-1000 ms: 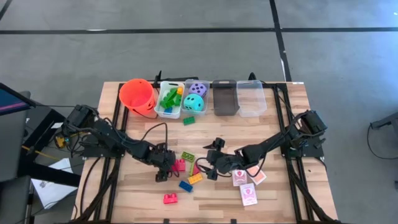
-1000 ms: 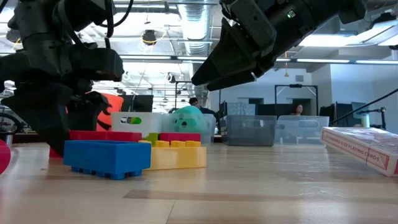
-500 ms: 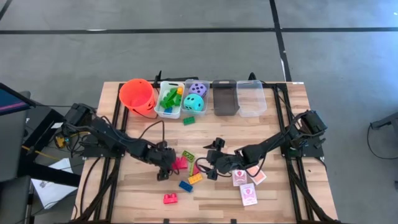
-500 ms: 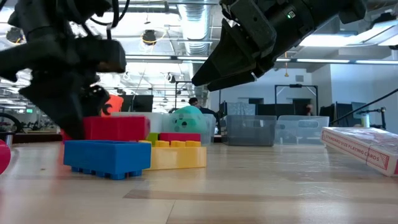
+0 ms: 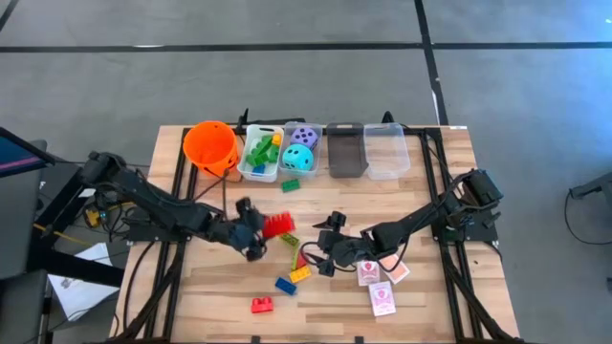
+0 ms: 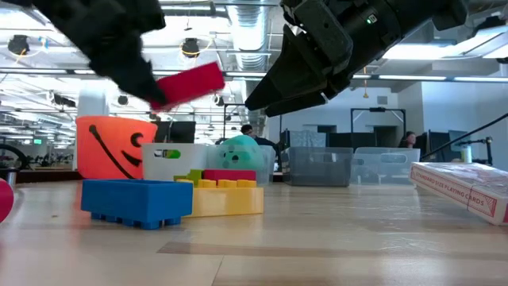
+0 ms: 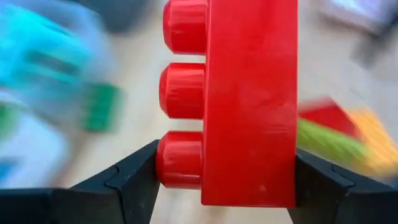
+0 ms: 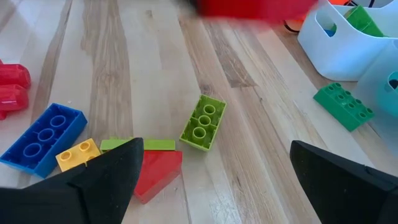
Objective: Pick & Place Toys
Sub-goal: Put the top large red game piece into the white bin
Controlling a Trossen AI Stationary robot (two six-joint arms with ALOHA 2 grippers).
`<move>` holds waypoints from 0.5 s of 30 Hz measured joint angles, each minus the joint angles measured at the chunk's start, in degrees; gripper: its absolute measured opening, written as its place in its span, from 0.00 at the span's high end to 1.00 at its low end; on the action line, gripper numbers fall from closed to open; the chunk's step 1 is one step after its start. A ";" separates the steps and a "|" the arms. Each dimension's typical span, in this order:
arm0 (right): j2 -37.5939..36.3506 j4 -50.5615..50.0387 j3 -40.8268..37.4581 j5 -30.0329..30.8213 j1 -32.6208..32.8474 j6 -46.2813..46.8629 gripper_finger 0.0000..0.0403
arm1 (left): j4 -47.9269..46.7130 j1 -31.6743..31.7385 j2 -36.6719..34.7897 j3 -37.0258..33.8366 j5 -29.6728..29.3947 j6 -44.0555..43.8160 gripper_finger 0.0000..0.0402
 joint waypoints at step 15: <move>-0.02 0.24 0.00 0.00 0.00 0.00 0.01 | -0.23 23.44 -9.49 0.07 -22.52 7.76 0.34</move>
